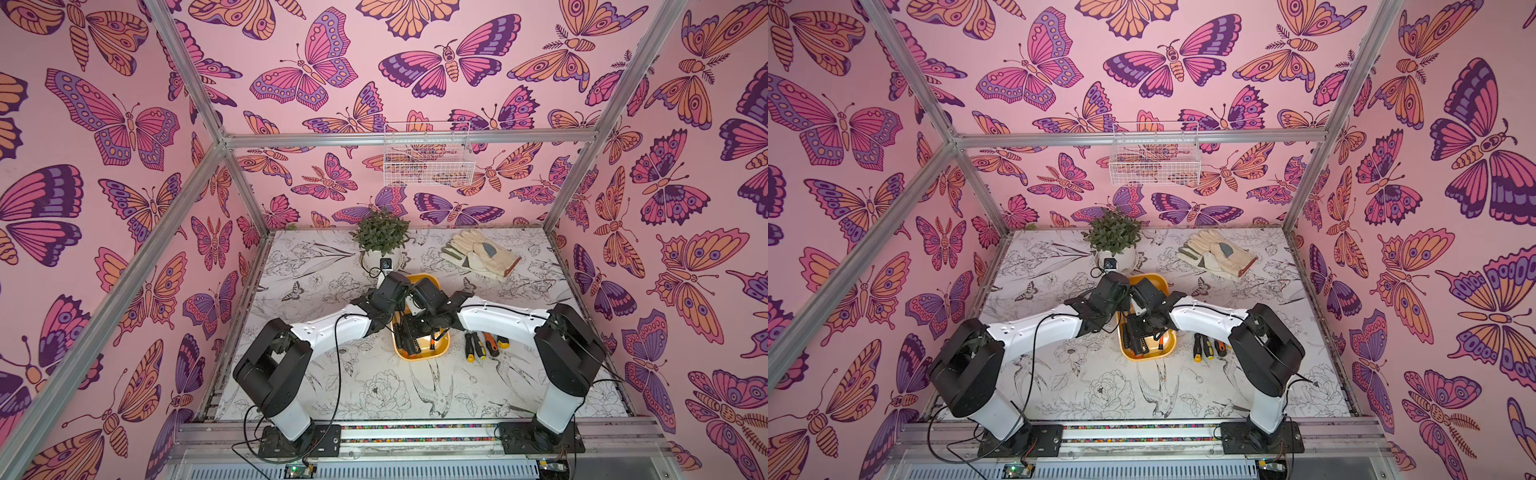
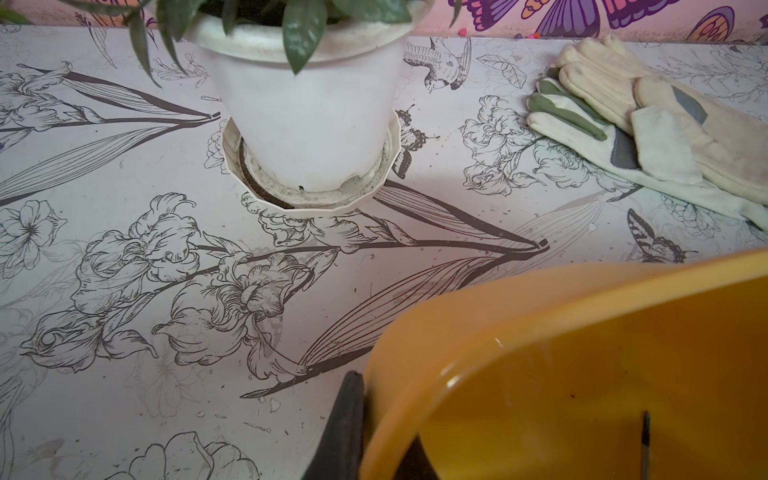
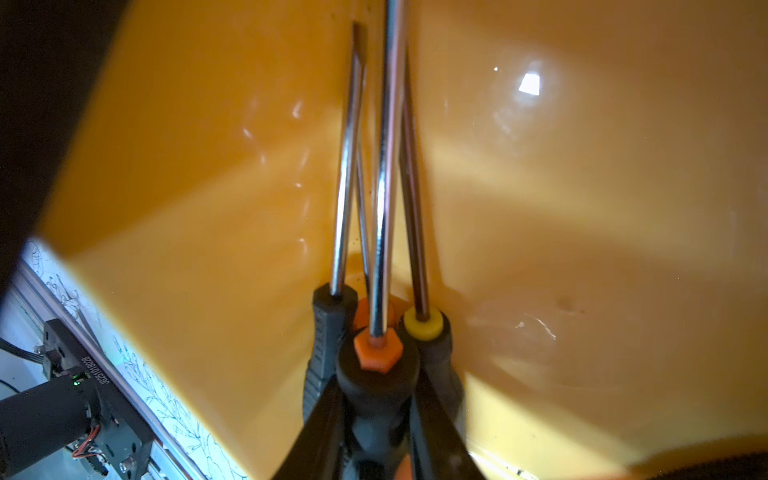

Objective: Take out the screwdriver from the storage box
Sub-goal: Pick up the screwdriver from the storage box.

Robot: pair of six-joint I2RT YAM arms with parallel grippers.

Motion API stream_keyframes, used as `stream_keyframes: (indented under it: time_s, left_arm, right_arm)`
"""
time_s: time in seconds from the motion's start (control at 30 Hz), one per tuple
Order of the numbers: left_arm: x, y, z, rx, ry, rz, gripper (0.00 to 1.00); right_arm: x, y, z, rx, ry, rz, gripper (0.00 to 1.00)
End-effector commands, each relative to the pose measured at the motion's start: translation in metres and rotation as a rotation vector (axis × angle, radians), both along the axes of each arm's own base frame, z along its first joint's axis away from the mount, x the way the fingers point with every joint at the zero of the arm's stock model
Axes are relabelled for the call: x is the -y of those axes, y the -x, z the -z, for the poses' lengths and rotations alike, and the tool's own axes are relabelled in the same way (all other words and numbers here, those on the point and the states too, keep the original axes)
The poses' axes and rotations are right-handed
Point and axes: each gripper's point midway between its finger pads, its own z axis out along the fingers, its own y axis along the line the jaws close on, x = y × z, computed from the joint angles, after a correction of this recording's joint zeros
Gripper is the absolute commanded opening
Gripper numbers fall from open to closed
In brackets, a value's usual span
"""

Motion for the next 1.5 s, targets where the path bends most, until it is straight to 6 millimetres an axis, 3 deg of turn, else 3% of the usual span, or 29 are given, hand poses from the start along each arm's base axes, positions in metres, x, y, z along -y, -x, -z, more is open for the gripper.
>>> stream_keyframes:
  time_s: [0.0,0.1,0.23,0.4,0.9,1.23,1.33,1.37,1.47]
  left_arm:
    - [0.006,-0.003,-0.011,0.032,0.041,0.000,0.00]
    - [0.005,-0.004,-0.012,0.032,0.042,-0.003,0.00]
    - [0.004,-0.003,-0.011,0.029,0.042,-0.003,0.00]
    - [0.004,-0.004,-0.011,0.029,0.043,-0.005,0.00]
    - [0.004,-0.004,-0.011,0.028,0.044,-0.006,0.00]
    - [0.004,-0.003,-0.010,0.026,0.042,-0.006,0.00]
    - [0.004,-0.003,-0.010,0.026,0.042,-0.007,0.00]
    - [0.004,-0.004,-0.010,0.028,0.044,-0.007,0.00]
    - [0.003,-0.003,-0.010,0.027,0.043,-0.009,0.00]
  right_arm:
    - [0.014,-0.003,0.032,-0.032,0.093,0.015,0.32]
    - [0.014,-0.002,0.038,-0.042,0.091,0.020,0.30]
    - [0.014,-0.002,0.039,-0.042,0.085,0.024,0.14]
    - [0.014,-0.003,0.032,-0.022,0.069,0.023,0.00]
    - [0.018,0.002,-0.019,0.082,-0.052,0.002,0.00]
    - [0.022,0.004,-0.042,0.115,-0.094,0.006,0.00]
    - [0.027,0.004,-0.043,0.113,-0.083,0.012,0.00]
    - [0.029,0.004,-0.054,0.130,-0.099,0.016,0.00]
    - [0.039,0.007,-0.060,0.136,-0.091,0.024,0.00]
